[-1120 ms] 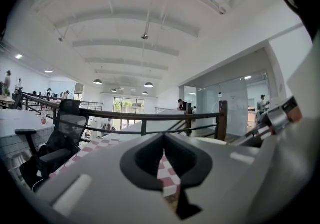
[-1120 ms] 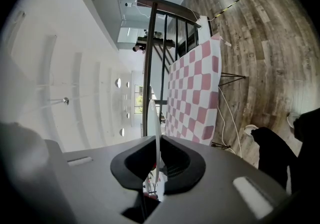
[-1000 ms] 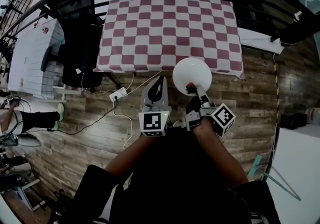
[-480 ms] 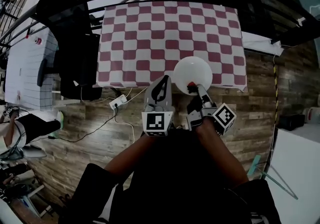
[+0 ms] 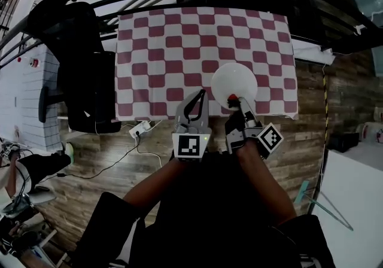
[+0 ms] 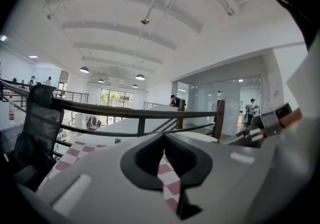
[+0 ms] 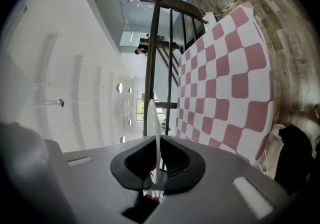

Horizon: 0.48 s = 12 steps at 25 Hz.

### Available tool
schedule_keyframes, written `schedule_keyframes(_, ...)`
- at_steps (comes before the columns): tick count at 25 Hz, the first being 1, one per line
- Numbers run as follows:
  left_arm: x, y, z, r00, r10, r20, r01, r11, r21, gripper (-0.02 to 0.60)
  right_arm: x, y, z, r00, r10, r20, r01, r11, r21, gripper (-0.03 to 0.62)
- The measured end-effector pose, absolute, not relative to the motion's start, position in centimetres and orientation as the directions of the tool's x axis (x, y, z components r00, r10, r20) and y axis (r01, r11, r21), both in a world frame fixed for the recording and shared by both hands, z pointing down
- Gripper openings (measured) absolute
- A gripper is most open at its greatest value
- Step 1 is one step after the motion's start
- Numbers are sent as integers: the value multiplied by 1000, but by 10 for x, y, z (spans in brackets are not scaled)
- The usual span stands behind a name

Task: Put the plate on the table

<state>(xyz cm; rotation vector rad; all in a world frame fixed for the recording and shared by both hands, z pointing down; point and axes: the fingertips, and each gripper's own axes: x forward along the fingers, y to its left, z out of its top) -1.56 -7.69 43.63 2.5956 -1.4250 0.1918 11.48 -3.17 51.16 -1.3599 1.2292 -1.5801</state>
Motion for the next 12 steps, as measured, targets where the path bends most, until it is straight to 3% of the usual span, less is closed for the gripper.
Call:
schedule_keyframes(5, -28, -121, 443, 558, -812, 173, -830, -549, 99, 9, 104, -70, 528, -177, -940, 291, -49, -287, -957, 18)
schedule_keyframes(12, -42, -134, 436, 553, -816, 165, -833, -539, 126, 9, 108, -90, 530, -177, -942, 285, -138, -263, -955, 18)
